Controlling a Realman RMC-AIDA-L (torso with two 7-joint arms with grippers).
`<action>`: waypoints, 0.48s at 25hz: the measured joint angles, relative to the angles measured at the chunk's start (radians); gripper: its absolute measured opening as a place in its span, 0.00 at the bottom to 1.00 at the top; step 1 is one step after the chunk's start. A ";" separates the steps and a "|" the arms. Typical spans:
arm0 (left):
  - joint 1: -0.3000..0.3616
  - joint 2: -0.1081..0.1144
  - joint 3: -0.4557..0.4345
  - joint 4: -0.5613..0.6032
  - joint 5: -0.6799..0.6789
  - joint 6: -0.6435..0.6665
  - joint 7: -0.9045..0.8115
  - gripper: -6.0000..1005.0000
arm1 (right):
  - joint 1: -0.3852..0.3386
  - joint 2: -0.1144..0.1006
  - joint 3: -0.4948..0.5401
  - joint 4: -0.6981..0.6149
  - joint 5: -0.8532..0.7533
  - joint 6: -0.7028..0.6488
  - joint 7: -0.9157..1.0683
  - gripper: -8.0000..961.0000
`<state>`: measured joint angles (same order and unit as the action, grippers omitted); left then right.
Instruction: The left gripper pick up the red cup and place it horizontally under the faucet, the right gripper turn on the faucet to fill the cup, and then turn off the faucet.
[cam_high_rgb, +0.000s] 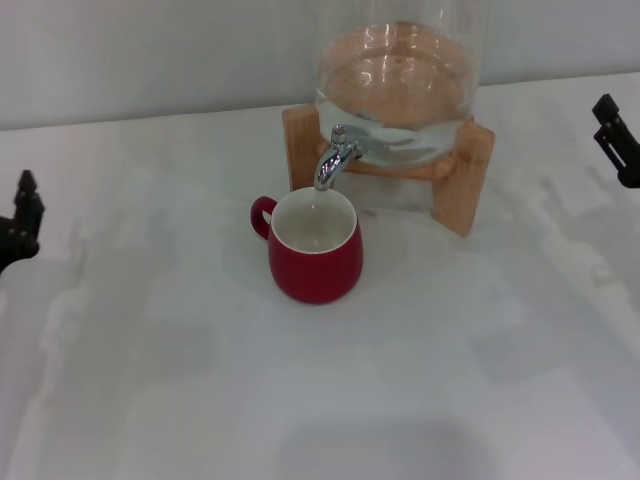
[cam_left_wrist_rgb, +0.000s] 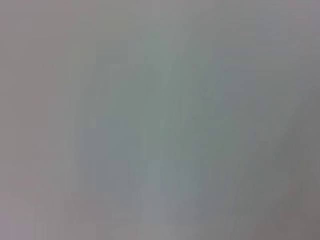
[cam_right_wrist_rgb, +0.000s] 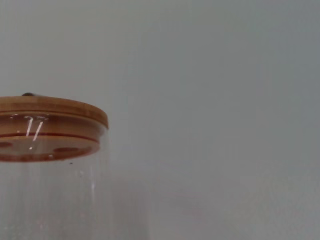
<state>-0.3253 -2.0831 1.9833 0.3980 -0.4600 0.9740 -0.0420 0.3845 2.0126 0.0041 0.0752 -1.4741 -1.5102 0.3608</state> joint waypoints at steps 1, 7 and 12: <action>0.008 0.000 0.000 0.000 -0.002 0.007 -0.001 0.52 | -0.001 0.000 -0.012 0.000 0.000 -0.005 0.002 0.75; 0.040 0.002 -0.010 -0.003 -0.002 0.017 -0.008 0.55 | -0.006 0.001 -0.069 0.000 0.000 -0.036 0.020 0.75; 0.047 0.002 -0.023 -0.011 -0.004 0.018 -0.008 0.62 | -0.019 0.001 -0.094 0.000 0.000 -0.067 0.023 0.75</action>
<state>-0.2779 -2.0810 1.9600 0.3870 -0.4644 0.9919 -0.0502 0.3652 2.0137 -0.0898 0.0751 -1.4741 -1.5768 0.3837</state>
